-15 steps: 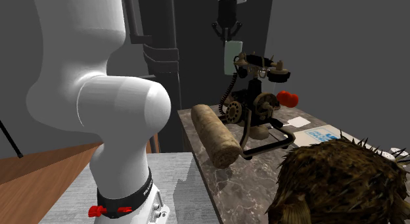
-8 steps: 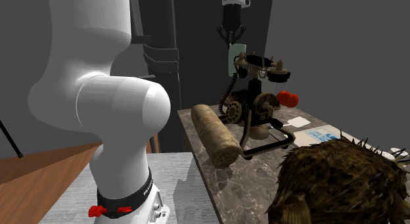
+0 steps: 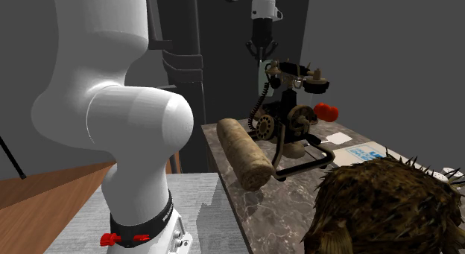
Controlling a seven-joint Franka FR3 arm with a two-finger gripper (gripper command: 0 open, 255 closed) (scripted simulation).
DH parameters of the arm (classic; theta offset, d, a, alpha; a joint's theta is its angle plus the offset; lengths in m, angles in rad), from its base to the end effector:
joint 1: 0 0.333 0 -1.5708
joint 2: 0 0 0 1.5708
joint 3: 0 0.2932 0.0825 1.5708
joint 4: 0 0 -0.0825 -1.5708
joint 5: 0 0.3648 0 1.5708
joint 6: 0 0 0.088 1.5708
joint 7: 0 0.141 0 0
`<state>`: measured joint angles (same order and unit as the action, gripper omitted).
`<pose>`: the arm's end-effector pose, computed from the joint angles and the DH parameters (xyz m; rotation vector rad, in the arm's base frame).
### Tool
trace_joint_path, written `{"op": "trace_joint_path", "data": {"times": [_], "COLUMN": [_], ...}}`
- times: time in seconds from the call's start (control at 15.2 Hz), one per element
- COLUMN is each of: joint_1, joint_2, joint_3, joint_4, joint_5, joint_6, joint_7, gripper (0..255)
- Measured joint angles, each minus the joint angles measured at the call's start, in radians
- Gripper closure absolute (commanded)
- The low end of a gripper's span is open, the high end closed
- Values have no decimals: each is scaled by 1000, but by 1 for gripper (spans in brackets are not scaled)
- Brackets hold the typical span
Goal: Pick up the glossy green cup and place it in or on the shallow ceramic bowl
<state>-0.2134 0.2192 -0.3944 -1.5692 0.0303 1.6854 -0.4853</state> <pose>0.4950 -0.3201 0.4627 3.1303 -0.1918 -0.1596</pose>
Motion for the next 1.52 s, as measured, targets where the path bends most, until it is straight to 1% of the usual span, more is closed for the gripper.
{"op": "trace_joint_path", "data": {"times": [0.79, 1.25, 1.32, 1.52], "joint_1": [3, 3, 3, 3], "joint_2": [15, 16, 16, 16], "joint_3": [4, 4, 4, 4], "joint_4": [-145, -160, -160, -159], "joint_5": [7, 7, 7, 7], "joint_6": [159, 175, 175, 175], "joint_7": [1, 1, 1, 1], "gripper": [255, 255, 0, 0]}}
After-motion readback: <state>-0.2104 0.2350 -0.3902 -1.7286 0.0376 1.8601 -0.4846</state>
